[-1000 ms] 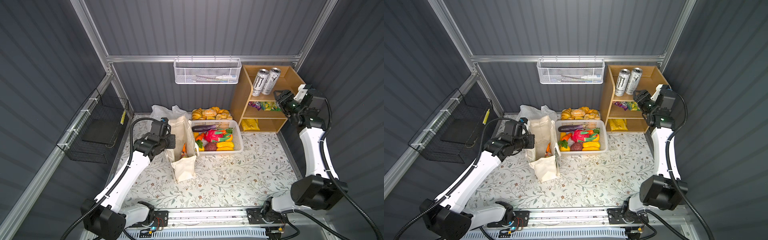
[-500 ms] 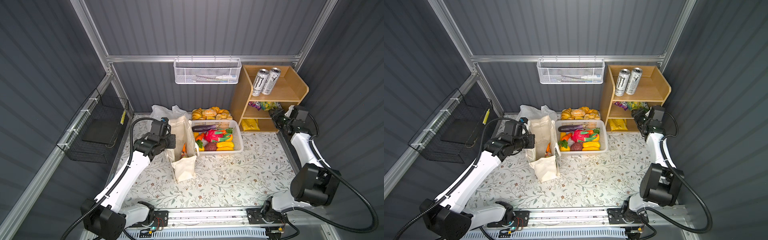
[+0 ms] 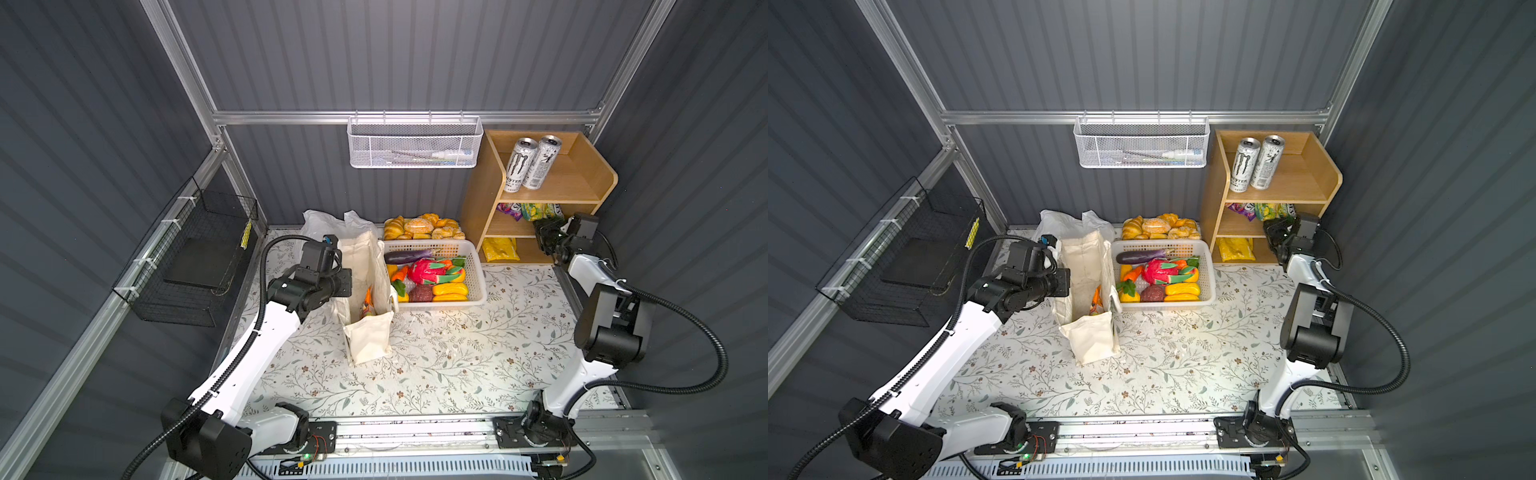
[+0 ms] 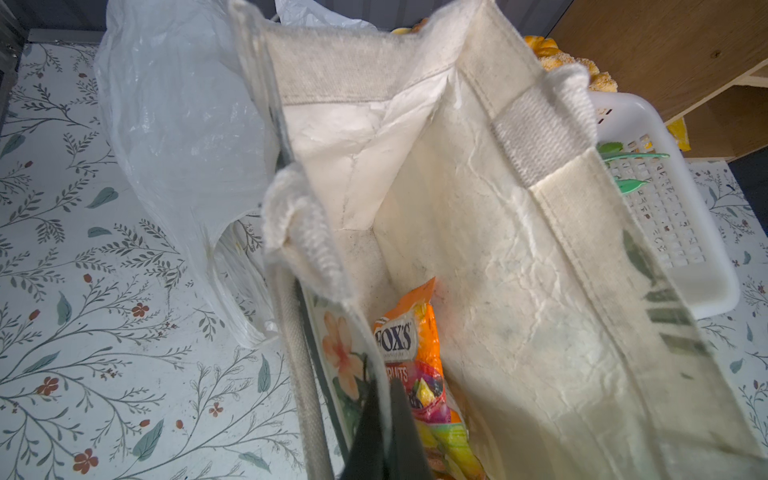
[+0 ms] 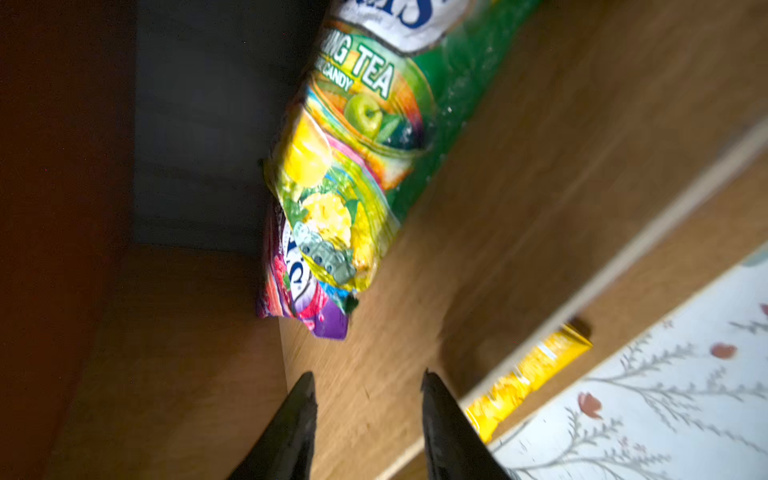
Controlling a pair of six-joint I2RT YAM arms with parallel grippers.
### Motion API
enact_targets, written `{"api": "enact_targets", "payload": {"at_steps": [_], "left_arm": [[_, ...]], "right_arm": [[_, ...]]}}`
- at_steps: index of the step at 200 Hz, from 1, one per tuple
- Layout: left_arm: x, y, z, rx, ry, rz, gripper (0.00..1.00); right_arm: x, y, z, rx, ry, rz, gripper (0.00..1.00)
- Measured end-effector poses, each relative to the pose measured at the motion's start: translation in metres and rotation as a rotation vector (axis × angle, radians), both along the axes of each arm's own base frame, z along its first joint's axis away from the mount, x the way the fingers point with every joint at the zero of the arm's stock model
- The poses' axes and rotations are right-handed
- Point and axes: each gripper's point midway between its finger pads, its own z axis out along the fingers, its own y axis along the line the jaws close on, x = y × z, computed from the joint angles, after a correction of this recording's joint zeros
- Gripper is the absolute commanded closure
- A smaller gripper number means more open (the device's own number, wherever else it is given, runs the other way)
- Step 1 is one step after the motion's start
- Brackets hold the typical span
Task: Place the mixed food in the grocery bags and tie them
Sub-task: 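Grasp the green FOX'S tea candy packet on the shelf with the right gripper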
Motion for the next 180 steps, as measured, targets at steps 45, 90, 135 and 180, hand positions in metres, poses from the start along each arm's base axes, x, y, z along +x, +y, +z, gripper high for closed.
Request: {"api": "enact_targets", "payload": {"at_steps": [45, 90, 135, 180], "left_arm": [[0.000, 0.000, 0.000, 0.000, 0.000, 0.000, 1.00], [0.000, 0.000, 0.000, 0.000, 0.000, 0.000, 1.00], [0.000, 0.000, 0.000, 0.000, 0.000, 0.001, 1.00], [0.000, 0.000, 0.000, 0.001, 0.001, 0.001, 1.00]], "right_arm": [[0.015, -0.005, 0.001, 0.015, -0.022, -0.008, 0.52], [0.032, -0.008, -0.004, 0.029, -0.017, -0.008, 0.52], [0.049, -0.009, -0.002, 0.063, -0.021, -0.015, 0.52], [0.063, -0.007, -0.006, 0.105, -0.013, -0.026, 0.56]]}}
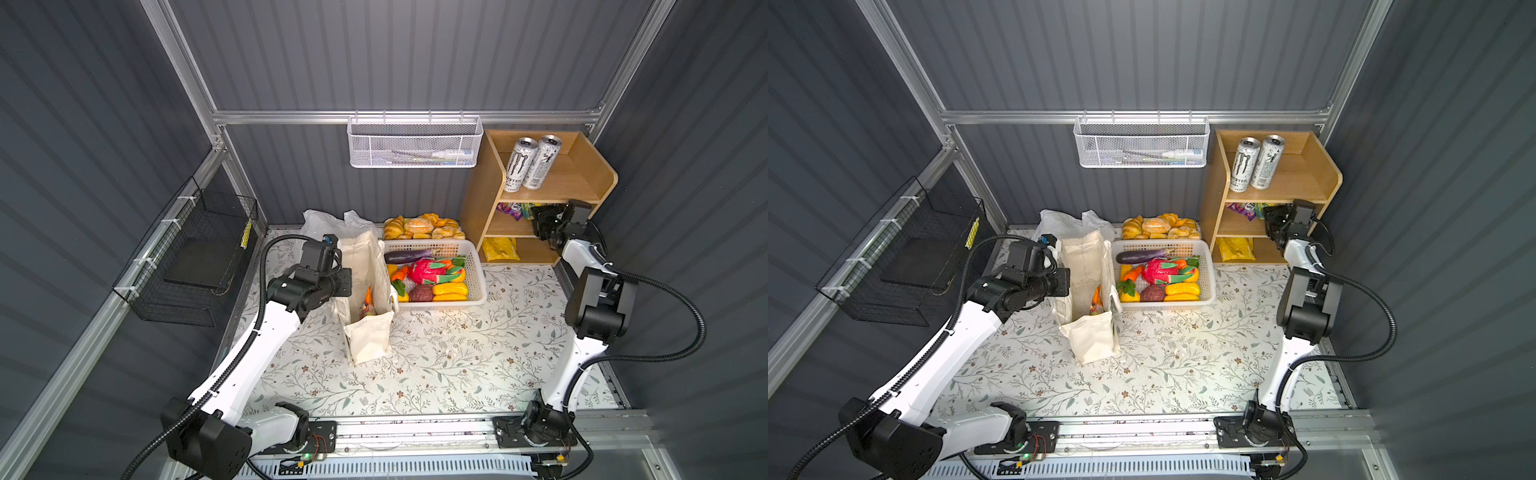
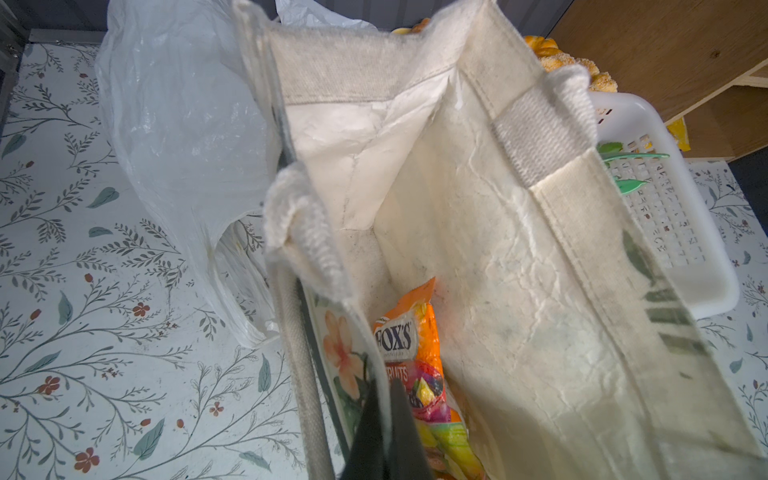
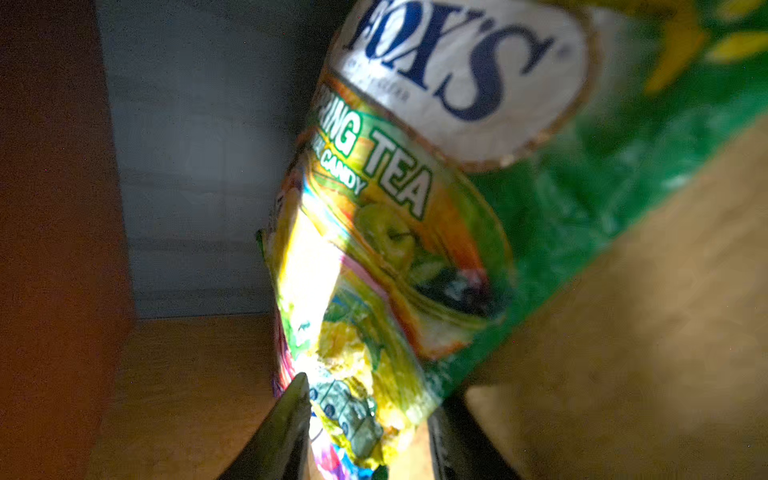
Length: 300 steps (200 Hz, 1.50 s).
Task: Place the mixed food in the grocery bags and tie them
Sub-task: 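Grasp the green FOX'S tea candy packet on the shelf with the right gripper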
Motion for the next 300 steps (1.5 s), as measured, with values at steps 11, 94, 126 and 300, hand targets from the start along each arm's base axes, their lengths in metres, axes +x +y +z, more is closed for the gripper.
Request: {"api": "enact_targets", "payload": {"at_steps": [11, 94, 126, 300], "left_arm": [[0.000, 0.000, 0.000, 0.001, 0.001, 0.000, 1.00], [-0.003, 0.002, 0.002, 0.002, -0.001, 0.003, 1.00], [-0.003, 0.002, 0.002, 0.002, -0.001, 0.003, 1.00], [0.000, 0.003, 0.001, 0.004, -0.009, 0.015, 1.00]], "right_arm": [[0.002, 0.000, -0.002, 0.005, 0.005, -0.005, 0.61], [-0.003, 0.002, -0.012, 0.027, 0.017, -0.016, 1.00], [-0.022, 0.011, -0.003, 0.031, 0.004, 0.001, 1.00], [-0.232, 0.175, 0.128, -0.051, -0.253, 0.355, 1.00]]}}
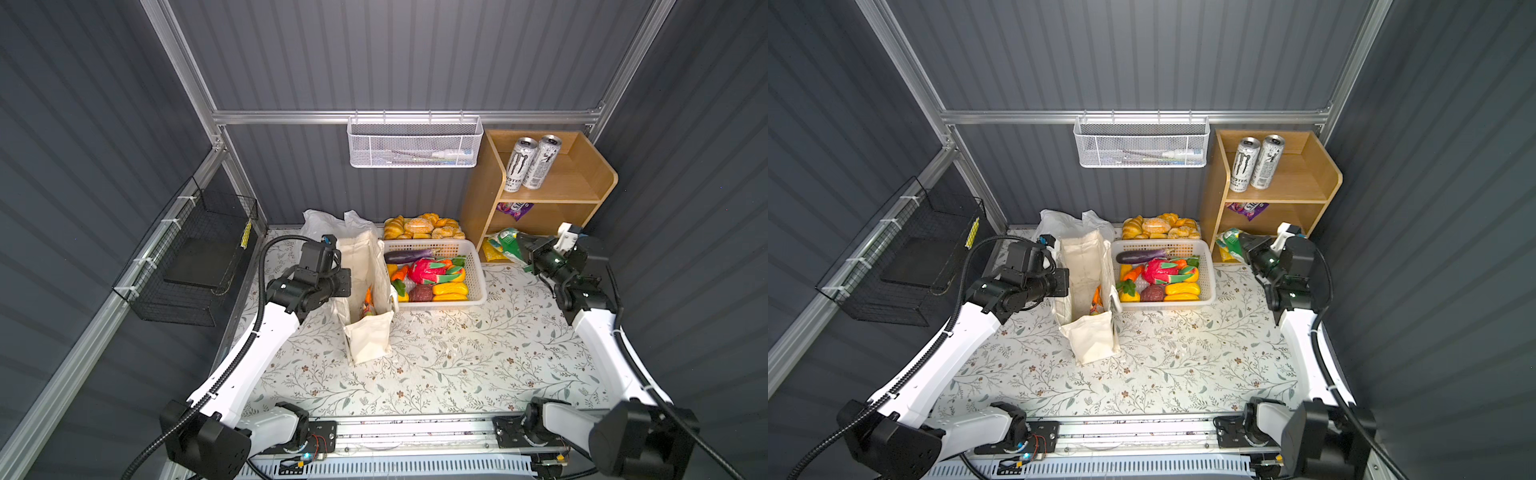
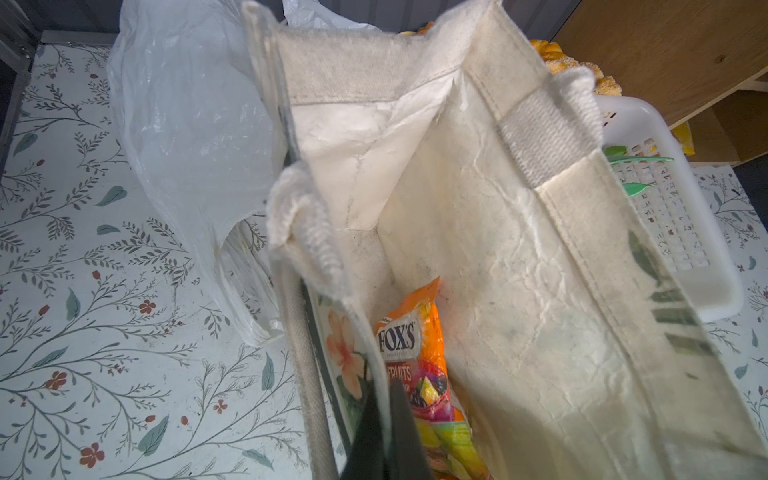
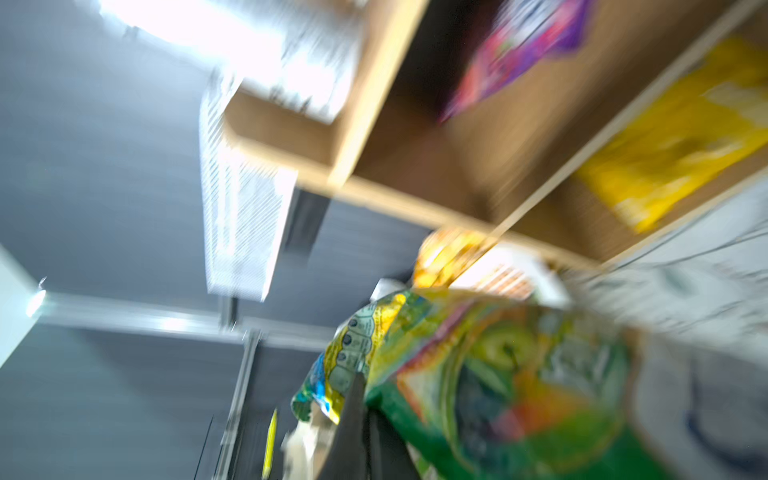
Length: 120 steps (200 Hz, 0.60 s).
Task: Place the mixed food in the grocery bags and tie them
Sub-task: 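Grasp the green FOX'S tea candy packet on the shelf with the right gripper, then carry the green candy packet with the right gripper over the tote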
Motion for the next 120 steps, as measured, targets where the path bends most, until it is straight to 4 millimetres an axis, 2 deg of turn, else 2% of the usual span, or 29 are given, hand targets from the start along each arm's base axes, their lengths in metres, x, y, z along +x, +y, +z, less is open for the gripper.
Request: {"api": "enact_targets", "payload": {"at_steps": [28, 57, 71, 94, 120], "left_arm": [[0.000, 0.001, 0.000, 0.005, -0.001, 0.005, 1.00], [0.001, 0.002, -0.001, 0.006, -0.001, 0.011, 1.00], [0.001, 0.002, -0.001, 0.008, -0.001, 0.013, 1.00], [0.000, 0.004, -0.001, 0.007, -0.003, 0.019, 1.00], [-0.001, 0.005, -0.002, -0.002, -0.014, 0.032, 1.00]], "right_arm": [[-0.034, 0.082, 0.042, -0.038, -0.093, 0.228, 1.00], [-0.063, 0.155, 0.083, -0.041, -0.182, 0.431, 1.00], [-0.073, 0.187, 0.097, -0.034, -0.212, 0.514, 1.00], [-0.081, 0.233, 0.104, -0.021, -0.228, 0.617, 1.00], [-0.084, 0.274, 0.091, -0.011, -0.205, 0.690, 1.00]]}}
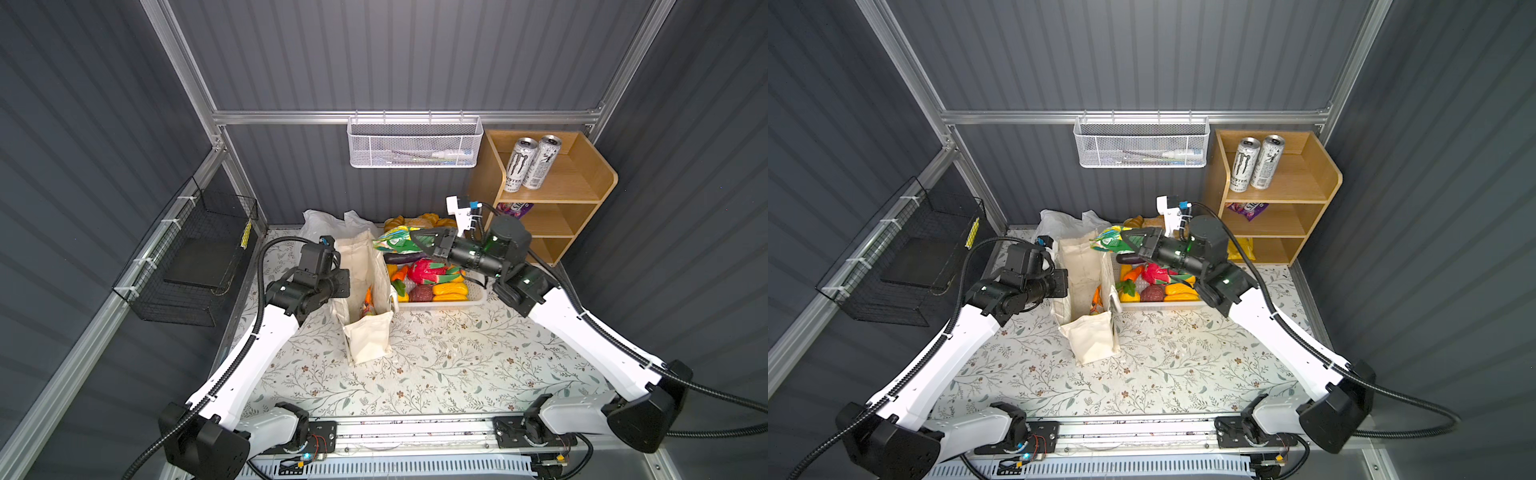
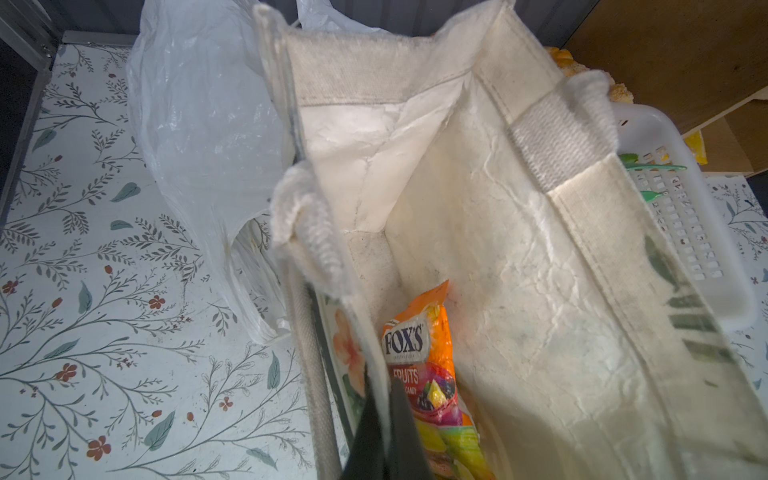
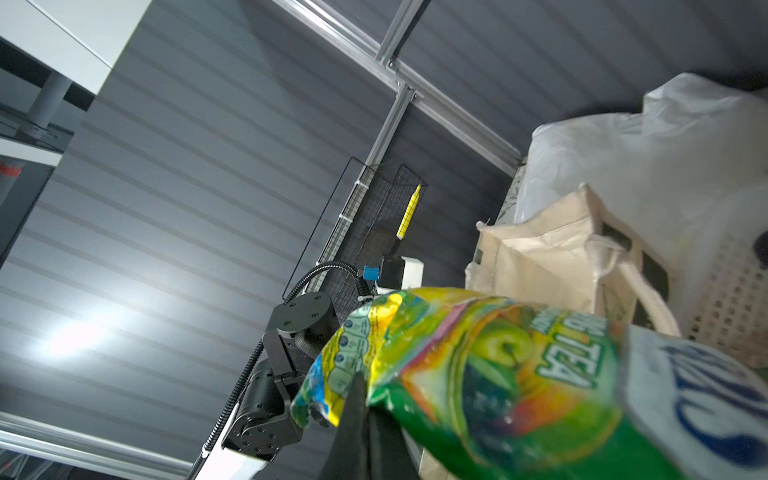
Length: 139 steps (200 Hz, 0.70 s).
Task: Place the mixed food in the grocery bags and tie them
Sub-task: 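Carry the green candy packet with the right gripper over the tote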
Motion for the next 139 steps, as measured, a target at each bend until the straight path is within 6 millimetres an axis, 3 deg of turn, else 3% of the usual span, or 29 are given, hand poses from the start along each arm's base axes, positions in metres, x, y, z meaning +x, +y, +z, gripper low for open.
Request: {"api": "enact_targets", "payload": {"at_steps": [34, 51, 112, 139], "left_arm": [[-0.003, 0.001, -0.001, -0.016, -0.018, 0.007, 1.00], [-0.002, 0.001, -0.001, -0.019, -0.024, 0.007, 1.00], [-0.001, 0.000, -0.002, -0.022, -0.030, 0.006, 1.00], [-0.001, 0.000, -0.003, -0.023, -0.033, 0.006, 1.00]], "right_arm": [[0.004, 0.035, -0.020, 0.005, 0.061, 0.044, 1.00], [0.005, 0.047, -0.020, 0.019, 0.075, 0.057, 1.00], [0.000, 0.068, 0.022, 0.125, 0.025, 0.080, 1.00], [0.000, 0.079, 0.023, 0.146, 0.028, 0.080, 1.00]]}}
